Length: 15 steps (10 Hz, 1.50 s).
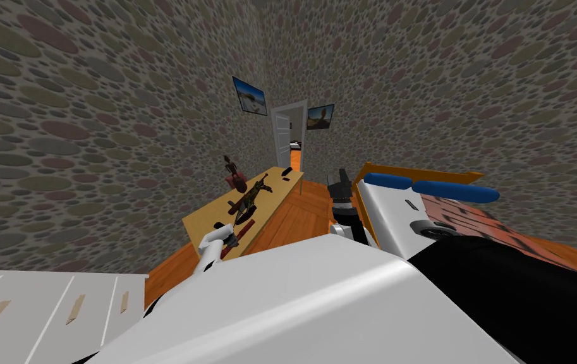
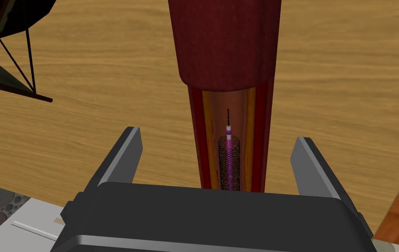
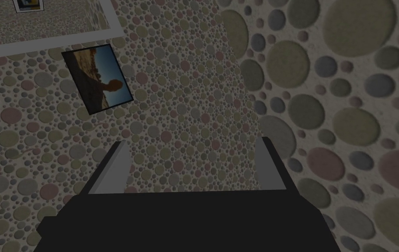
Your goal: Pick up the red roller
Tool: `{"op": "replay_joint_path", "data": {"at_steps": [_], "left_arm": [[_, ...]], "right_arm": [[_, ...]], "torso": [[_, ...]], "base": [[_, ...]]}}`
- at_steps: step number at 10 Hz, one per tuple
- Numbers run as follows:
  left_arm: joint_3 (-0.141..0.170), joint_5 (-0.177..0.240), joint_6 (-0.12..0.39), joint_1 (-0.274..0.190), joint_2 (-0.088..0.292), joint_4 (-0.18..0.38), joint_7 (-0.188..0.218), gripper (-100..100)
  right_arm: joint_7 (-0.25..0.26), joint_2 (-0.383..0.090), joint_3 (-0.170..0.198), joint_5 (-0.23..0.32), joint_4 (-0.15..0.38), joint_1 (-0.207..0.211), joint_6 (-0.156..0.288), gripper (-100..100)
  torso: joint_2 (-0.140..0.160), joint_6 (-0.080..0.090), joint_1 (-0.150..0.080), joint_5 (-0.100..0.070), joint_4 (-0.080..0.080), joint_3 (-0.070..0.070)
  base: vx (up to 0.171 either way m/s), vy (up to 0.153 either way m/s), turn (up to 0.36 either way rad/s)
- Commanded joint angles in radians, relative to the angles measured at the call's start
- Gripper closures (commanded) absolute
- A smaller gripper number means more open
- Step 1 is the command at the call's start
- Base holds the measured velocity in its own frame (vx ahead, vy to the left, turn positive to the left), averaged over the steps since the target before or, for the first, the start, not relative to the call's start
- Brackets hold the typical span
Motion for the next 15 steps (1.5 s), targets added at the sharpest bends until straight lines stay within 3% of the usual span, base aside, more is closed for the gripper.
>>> {"op": "replay_joint_path", "data": {"at_steps": [1, 5, 6, 7, 13, 15], "left_arm": [[0.000, 0.000, 0.000, 0.000, 0.000, 0.000, 0.000, 100], [0.000, 0.000, 0.000, 0.001, 0.000, 0.000, 0.000, 100], [0.000, 0.000, 0.000, 0.001, -0.001, 0.000, 0.000, 0], [-0.016, -0.001, 0.017, -0.004, -0.014, -0.022, -0.025, 100], [-0.083, -0.005, 0.099, 0.013, -0.088, -0.161, -0.133, 100], [-0.094, -0.006, 0.112, 0.015, -0.101, -0.184, -0.151, 100]], "right_arm": [[0.000, 0.000, 0.000, 0.000, 0.000, 0.000, 0.000, 0], [0.000, 0.000, 0.000, 0.000, 0.000, 0.000, 0.000, 0], [0.000, 0.000, 0.000, 0.000, 0.000, 0.000, 0.000, 0], [0.000, 0.000, 0.000, 0.000, 0.000, 0.000, 0.000, 0], [0.000, 0.000, 0.000, 0.000, 0.000, 0.000, 0.000, 0], [0.000, 0.000, 0.000, 0.000, 0.000, 0.000, 0.000, 0]], "torso": [[0.000, 0.000, 0.000, 0.000, 0.000, 0.000], [-0.003, 0.001, -0.001, -0.001, -0.001, -0.002], [-0.003, 0.000, -0.002, -0.001, 0.000, -0.002], [-0.003, 0.000, -0.002, -0.001, 0.000, -0.002], [-0.008, 0.000, -0.006, -0.003, 0.000, -0.004], [-0.006, 0.002, -0.006, -0.003, 0.000, -0.003]], "base": [[-0.007, 0.003, 0.009], [0.000, 0.000, 0.000], [0.000, 0.000, 0.000], [0.057, -0.010, 0.363], [0.089, -0.046, 0.321], [0.046, -0.030, 0.161]]}}
